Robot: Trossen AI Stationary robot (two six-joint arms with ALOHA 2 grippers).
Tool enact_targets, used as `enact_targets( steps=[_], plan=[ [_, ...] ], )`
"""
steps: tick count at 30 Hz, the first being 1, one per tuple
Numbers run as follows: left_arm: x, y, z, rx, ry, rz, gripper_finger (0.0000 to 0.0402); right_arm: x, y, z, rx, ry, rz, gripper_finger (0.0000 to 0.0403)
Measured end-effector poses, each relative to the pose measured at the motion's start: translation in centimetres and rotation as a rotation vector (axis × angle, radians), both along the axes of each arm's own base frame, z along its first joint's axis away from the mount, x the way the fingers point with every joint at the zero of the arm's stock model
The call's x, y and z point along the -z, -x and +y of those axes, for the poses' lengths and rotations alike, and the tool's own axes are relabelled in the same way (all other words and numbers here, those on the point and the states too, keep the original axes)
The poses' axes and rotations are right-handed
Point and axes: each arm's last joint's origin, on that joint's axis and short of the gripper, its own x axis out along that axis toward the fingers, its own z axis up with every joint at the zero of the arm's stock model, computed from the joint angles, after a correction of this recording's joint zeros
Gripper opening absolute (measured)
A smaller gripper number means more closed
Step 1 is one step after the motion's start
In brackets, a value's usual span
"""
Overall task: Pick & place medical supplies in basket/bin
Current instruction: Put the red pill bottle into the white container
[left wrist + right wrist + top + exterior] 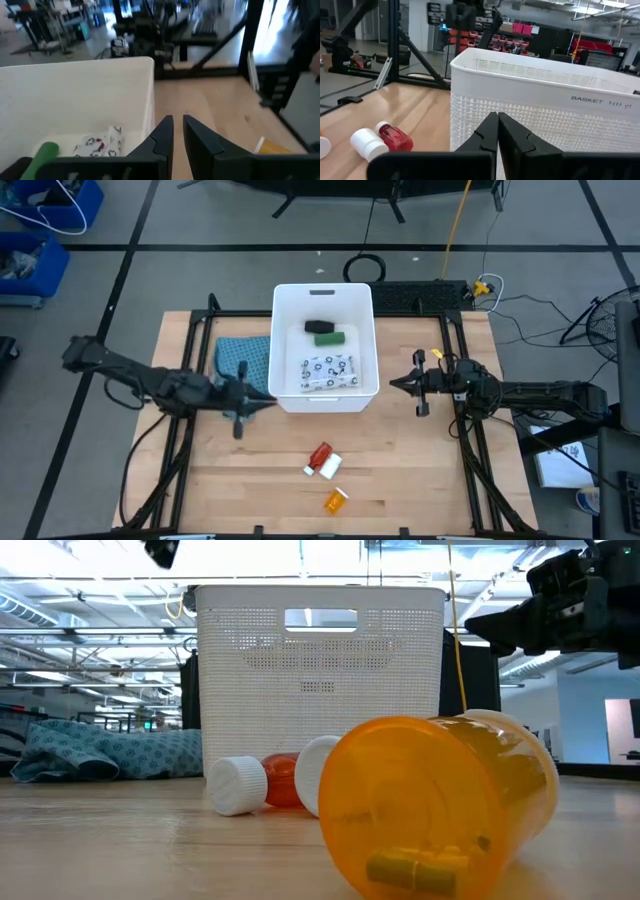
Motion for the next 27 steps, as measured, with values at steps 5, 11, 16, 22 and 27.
enact_targets(
  steps=[5,11,16,22,27],
  plan=[
    [-0.7,-2.8,-2.9,-0.029,-0.047,0.113,0.0047,-0.1,0.0,0.0,0.001,0.038,-0.015,0.0001],
    [-0.5,-5.8,-6.2,-0.01,-0.031,0.165,0.0047,-0.4,0.1,0.3,-0.093,0.034,-0.043,0.0001],
    [0.8,-8.4,-8.8,-0.001,-0.003,0.221,0.008,-0.4,0.1,0.3,-0.108,-0.02,-0.038,0.0002],
    [3.8,-11.6,-11.9,0.032,0.016,0.322,0.0199,-0.5,0.1,0.3,-0.116,-0.1,-0.041,0.0006],
    [5.6,-14.5,-13.2,0.072,0.117,0.399,0.0298,-0.7,0.1,0.3,-0.125,-0.171,-0.05,0.0006]
  ],
)
